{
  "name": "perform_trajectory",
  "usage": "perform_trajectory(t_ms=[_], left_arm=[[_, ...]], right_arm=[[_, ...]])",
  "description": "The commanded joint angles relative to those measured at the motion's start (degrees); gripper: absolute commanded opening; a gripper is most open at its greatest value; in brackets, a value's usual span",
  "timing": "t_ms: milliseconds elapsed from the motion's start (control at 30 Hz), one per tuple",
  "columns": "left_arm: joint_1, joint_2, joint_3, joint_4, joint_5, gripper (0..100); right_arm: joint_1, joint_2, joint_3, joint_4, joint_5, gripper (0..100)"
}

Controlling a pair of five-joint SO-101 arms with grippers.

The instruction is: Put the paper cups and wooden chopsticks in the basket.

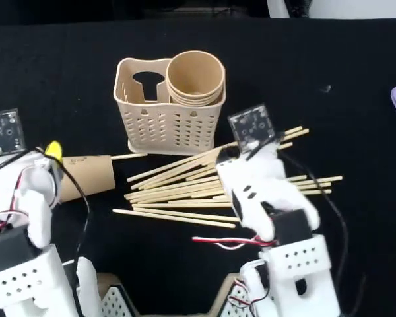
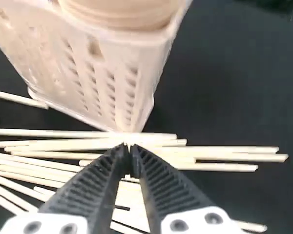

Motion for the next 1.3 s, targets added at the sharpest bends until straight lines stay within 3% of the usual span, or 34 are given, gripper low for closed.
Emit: perform_trajectory(t_ms=[0, 367, 700, 967, 1267], left_arm=[[-3.7, 5.0, -5.1, 2.4, -0.9, 22], [-2.2, 34.5, -26.3, 19.8, -3.8, 22], [-2.8, 46.9, -28.3, 16.0, -10.2, 22], [-2.3, 49.9, -28.3, 14.4, -3.7, 22], [-0.3, 55.0, -28.2, 12.4, -3.2, 22]], right_arm=[[1.1, -3.6, 7.5, -7.5, 0.2, 1.6], [-0.1, -11.6, 16.4, -8.5, 0.2, 1.6], [-0.2, -12.8, 16.7, -7.0, 0.2, 1.6], [-0.2, -12.8, 16.7, -7.1, 0.2, 1.6], [-0.2, -12.8, 17.5, -7.5, 0.2, 1.6]])
